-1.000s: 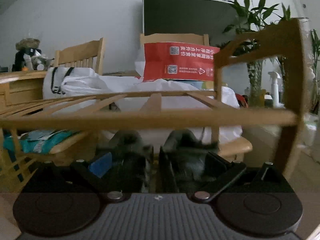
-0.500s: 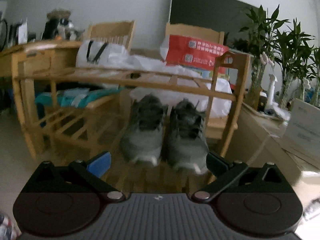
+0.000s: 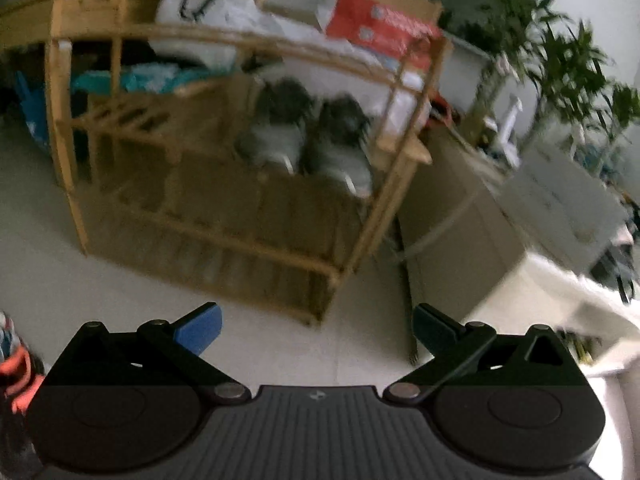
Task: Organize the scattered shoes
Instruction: 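Move the right tool back to the grey mesh slip-ons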
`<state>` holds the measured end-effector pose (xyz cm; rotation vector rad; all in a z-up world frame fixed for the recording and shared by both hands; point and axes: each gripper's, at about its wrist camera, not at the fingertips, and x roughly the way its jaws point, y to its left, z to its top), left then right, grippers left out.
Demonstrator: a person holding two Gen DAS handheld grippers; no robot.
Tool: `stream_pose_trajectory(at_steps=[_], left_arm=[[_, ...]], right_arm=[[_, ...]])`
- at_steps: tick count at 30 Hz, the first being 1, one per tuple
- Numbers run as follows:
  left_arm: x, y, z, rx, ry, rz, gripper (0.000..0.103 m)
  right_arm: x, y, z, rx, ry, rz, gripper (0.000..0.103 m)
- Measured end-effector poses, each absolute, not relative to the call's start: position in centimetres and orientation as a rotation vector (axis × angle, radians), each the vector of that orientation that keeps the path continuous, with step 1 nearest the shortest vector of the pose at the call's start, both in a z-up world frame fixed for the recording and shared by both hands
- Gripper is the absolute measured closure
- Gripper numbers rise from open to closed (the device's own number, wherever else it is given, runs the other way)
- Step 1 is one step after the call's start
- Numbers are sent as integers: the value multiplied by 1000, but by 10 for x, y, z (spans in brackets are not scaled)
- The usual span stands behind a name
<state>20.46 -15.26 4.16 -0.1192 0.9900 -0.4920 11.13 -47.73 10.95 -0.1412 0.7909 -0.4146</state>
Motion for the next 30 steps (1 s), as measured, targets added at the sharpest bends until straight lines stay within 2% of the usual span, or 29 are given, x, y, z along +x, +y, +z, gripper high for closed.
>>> stream_pose_trajectory(at_steps=[11,17,23,25,30], left_arm=[[188,-156,30,-93,1059,-588,0],[188,-150,28,-119,1093,-590,0],[189,-146,28,-179,1135,-589,0],[187,-148,31,-188,1134,-608,0],[182,-150,27,-200,1170,-641,0]], right_arm=[[55,-499,51,-31,895,-404,0],[62,-482,-11,13,1132,-227,1],[61,-465,-115,162,1353,-90,9],[60,-464,-152,265,1407,-69,17],[58,-472,-207,480,1439,-86,17]])
